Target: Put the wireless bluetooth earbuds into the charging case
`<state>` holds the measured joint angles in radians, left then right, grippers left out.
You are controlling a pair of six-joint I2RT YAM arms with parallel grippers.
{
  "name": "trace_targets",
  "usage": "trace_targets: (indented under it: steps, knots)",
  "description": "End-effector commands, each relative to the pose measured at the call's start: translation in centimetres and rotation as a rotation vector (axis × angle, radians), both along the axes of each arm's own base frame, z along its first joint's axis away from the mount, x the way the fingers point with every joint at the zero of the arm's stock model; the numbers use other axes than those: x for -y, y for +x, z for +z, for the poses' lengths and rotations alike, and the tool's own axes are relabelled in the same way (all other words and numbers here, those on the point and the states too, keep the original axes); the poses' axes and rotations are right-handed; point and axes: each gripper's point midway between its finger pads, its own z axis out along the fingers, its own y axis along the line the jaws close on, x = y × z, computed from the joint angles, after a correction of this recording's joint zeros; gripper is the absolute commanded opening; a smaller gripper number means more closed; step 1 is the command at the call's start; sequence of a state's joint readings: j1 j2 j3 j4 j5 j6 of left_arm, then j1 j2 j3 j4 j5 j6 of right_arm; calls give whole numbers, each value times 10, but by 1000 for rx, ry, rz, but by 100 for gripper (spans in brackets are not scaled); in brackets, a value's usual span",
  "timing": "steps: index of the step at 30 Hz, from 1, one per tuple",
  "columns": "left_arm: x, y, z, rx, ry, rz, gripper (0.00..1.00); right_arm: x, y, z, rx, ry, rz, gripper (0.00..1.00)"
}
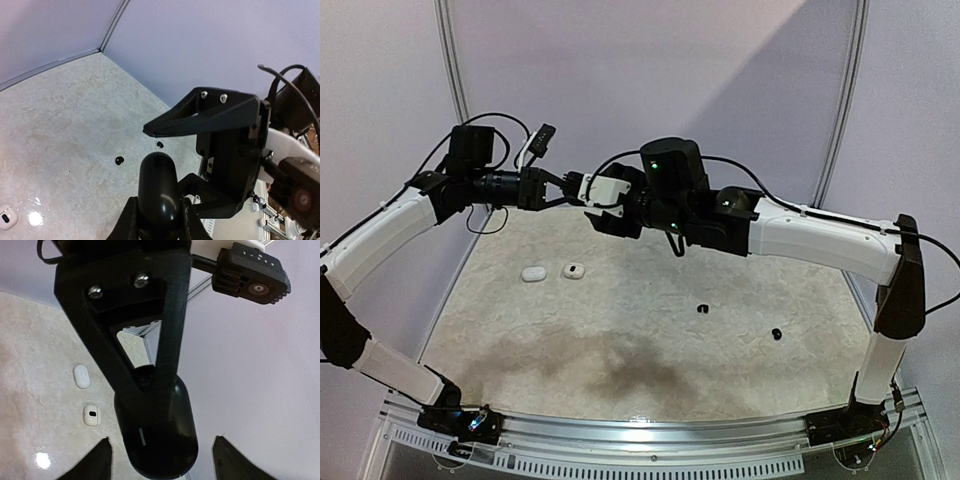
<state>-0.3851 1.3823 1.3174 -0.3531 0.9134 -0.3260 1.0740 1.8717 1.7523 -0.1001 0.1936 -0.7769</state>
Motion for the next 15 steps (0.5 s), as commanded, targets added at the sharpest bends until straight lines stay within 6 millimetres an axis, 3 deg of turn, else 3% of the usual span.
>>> trace_targets:
  steps: [1, 4, 6, 10, 15]
  knots:
    - [-2, -14, -6, 124, 62, -71, 0, 9, -1, 1, -177, 46, 44, 82]
    - [-5, -20, -10, 199, 98, -101, 0, 21, -25, -1, -487, 115, 251, 91]
    - [-6, -27, -13, 264, 120, -136, 0, 29, -36, 2, -627, 156, 336, 92]
    - [-3, -43, -15, 404, 154, -205, 0, 27, -41, -4, -777, 195, 341, 89]
    - [1, -49, -16, 438, 149, -227, 0, 17, -52, -7, -877, 226, 417, 79]
